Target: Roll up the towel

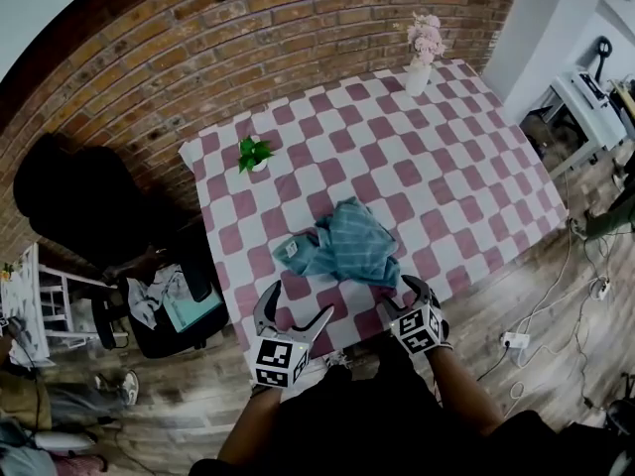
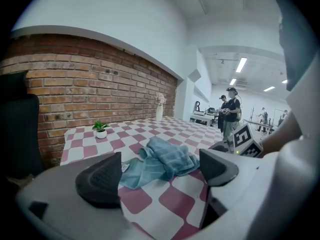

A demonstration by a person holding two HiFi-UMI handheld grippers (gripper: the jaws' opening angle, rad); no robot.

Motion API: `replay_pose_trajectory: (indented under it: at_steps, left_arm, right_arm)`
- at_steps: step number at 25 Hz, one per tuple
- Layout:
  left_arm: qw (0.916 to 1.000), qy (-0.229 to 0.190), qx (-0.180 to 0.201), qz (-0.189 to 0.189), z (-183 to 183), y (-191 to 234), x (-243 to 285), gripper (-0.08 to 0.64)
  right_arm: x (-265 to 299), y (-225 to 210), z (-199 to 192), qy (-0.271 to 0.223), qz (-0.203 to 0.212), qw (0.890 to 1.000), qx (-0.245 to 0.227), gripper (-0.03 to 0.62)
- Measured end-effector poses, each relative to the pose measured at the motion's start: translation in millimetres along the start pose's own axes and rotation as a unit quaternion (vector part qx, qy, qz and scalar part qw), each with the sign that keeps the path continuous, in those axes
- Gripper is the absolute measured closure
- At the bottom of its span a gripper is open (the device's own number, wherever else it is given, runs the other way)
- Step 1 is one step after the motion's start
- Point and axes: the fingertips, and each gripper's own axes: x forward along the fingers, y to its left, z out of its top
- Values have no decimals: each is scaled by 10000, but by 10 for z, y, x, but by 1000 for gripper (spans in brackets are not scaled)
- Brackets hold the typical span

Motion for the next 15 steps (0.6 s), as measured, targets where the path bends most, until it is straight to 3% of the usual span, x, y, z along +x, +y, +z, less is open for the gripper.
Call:
replay_pose_trajectory:
  at_steps: [5, 15]
  left_arm:
    - [9990, -76, -360, 252, 71, -22, 145, 92]
    - [9990, 32, -325, 305, 54, -143, 222, 95]
  right_arm:
    - [137, 3, -12, 94, 265, 9996, 91, 348]
    - [210, -68, -25, 105, 342, 9987, 370, 403]
